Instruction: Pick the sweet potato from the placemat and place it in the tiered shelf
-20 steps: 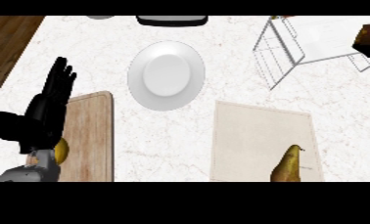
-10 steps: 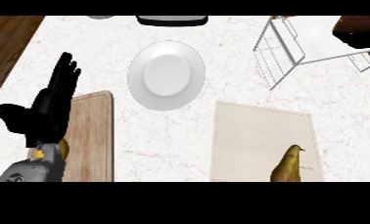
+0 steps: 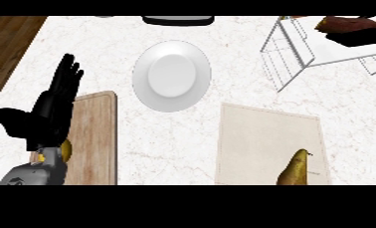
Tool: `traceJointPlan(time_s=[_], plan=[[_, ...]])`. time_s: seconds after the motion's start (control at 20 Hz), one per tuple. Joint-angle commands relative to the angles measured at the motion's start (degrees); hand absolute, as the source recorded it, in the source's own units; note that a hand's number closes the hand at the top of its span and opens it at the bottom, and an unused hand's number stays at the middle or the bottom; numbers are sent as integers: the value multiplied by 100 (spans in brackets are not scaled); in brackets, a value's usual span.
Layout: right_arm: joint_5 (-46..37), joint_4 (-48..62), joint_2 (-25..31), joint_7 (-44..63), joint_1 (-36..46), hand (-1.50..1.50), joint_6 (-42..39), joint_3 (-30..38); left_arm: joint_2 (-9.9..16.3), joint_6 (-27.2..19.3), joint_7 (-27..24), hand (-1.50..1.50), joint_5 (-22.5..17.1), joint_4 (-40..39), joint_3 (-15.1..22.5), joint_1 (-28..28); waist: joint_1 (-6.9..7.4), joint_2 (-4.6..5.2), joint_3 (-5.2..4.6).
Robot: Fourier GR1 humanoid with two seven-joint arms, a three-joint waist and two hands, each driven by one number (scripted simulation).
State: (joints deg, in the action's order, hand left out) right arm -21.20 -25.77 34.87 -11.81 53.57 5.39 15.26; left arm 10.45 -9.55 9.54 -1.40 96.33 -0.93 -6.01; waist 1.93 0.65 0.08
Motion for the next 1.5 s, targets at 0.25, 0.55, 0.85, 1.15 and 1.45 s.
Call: traceJointPlan(time_s=[0.25, 0.55, 0.85, 1.15, 1.45], plan=[[198, 984, 310, -780, 480, -150, -462, 366, -37, 88, -82, 0, -42, 19, -86, 68, 32, 19, 3], [738, 918, 389, -957, 682, -150, -738, 858, 91, 147, 209, 0, -10, 345, -98, 159, 0, -14, 3], [958, 992, 1145, -377, 840, -150, -721, 1166, 106, 138, 107, 0, -70, -35, -328, -106, -70, -11, -3], [1267, 1327, 2046, -236, 328, -150, -1133, 1573, 48, 80, 315, 0, -34, 172, -266, -136, -59, 12, 9], [1475, 1534, 2826, -518, -323, -150, -2197, 1782, -159, 29, 33, 0, 102, -38, -117, -3, -59, 15, 13]])
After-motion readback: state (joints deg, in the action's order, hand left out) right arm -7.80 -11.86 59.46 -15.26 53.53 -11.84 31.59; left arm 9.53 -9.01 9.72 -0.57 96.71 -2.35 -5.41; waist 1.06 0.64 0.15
